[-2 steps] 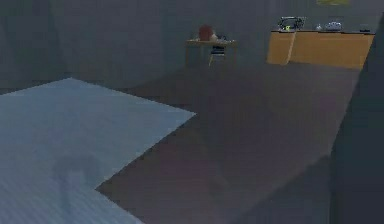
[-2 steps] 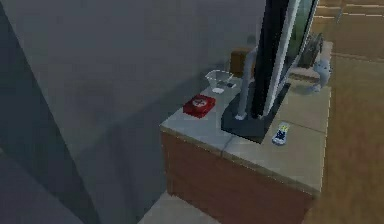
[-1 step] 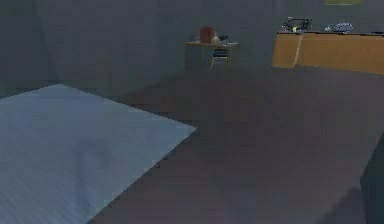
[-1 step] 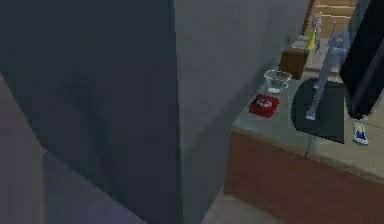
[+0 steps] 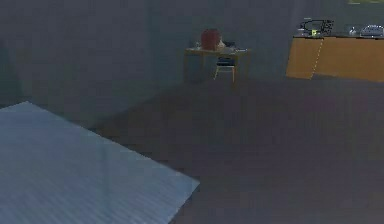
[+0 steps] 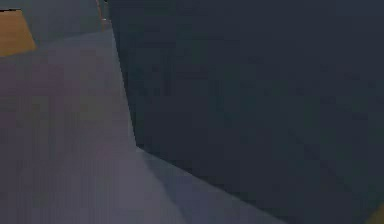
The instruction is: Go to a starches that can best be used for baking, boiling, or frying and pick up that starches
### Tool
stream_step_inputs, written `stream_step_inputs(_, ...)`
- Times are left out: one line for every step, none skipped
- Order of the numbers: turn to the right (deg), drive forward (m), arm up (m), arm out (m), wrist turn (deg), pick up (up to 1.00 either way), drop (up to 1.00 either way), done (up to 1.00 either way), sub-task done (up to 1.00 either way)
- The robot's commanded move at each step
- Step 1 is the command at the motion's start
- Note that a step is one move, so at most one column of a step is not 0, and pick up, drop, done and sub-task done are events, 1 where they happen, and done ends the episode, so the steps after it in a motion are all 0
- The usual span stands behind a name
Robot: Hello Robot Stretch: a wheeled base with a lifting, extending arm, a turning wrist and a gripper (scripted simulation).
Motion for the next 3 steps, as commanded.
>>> stream_step_inputs(0.0, 1.0, 0.0, 0.0, 0.0, 0.0, 0.0, 0.0, 0.0)
stream_step_inputs(0.0, 1.0, 0.0, 0.0, 0.0, 0.0, 0.0, 0.0, 0.0)
stream_step_inputs(0.0, 1.0, 0.0, 0.0, 0.0, 0.0, 0.0, 0.0, 0.0)
